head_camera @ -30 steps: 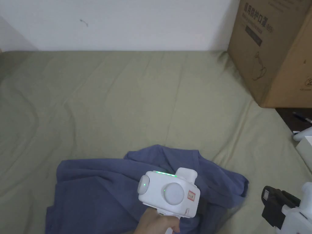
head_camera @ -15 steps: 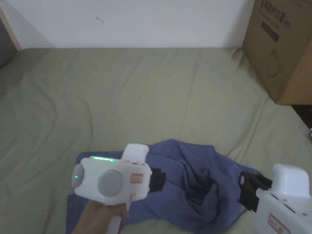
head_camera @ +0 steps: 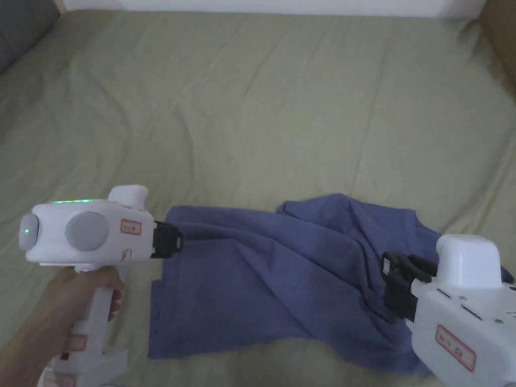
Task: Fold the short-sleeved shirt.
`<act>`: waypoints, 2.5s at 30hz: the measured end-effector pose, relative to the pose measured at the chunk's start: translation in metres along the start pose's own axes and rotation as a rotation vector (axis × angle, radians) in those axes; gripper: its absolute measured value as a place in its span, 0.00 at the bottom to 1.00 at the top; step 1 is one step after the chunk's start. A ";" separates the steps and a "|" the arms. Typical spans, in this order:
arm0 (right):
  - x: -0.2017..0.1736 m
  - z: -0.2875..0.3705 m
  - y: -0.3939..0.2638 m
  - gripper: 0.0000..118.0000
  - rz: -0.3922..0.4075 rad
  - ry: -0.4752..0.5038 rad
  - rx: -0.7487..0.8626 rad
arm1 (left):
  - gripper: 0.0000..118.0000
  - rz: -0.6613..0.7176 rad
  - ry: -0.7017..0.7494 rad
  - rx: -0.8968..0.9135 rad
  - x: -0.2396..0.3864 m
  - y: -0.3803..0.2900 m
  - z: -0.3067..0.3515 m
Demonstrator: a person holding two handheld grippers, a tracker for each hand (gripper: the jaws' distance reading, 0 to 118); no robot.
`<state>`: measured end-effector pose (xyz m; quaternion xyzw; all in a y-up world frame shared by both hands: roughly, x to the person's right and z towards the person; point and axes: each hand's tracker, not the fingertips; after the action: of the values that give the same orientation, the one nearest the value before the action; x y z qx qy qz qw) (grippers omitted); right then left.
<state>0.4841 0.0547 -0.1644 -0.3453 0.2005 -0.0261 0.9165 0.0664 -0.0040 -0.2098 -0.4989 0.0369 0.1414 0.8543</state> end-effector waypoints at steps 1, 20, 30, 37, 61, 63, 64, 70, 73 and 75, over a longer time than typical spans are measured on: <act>-0.002 -0.003 0.000 0.00 0.005 0.006 -0.005 | 0.82 -0.001 -0.006 -0.007 -0.003 0.008 -0.009; 0.016 -0.032 -0.018 0.00 -0.046 -0.027 -0.130 | 0.10 -0.109 0.190 -0.055 0.027 0.054 -0.086; 0.035 -0.046 0.030 0.00 0.005 0.041 -0.123 | 0.04 -0.147 0.198 0.023 0.026 0.056 -0.048; 0.045 -0.144 0.097 0.72 0.144 0.142 -0.285 | 0.04 -0.164 0.138 0.090 0.040 0.041 0.002; 0.025 -0.220 0.126 0.02 0.456 0.101 -0.492 | 0.04 -0.164 0.130 0.090 0.039 0.016 0.028; 0.037 -0.199 0.141 0.02 0.375 0.111 -0.446 | 0.04 -0.169 0.135 0.106 0.041 0.016 0.041; 0.044 -0.186 0.152 0.02 0.340 0.108 -0.401 | 0.04 -0.163 0.136 0.122 0.042 0.017 0.048; 0.080 -0.095 0.209 0.02 0.250 0.027 -0.212 | 0.04 -0.176 0.143 0.236 0.045 0.040 0.104; 0.101 -0.042 0.242 0.02 0.177 0.000 -0.102 | 0.04 -0.176 0.161 0.331 0.046 0.058 0.141; 0.114 -0.004 0.259 0.02 0.152 -0.003 -0.017 | 0.04 -0.211 0.219 0.379 0.047 0.070 0.165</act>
<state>0.5635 0.2283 -0.3737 -0.3368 0.2249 0.0460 0.9132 0.0790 0.1803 -0.1954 -0.3431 0.1031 -0.0129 0.9335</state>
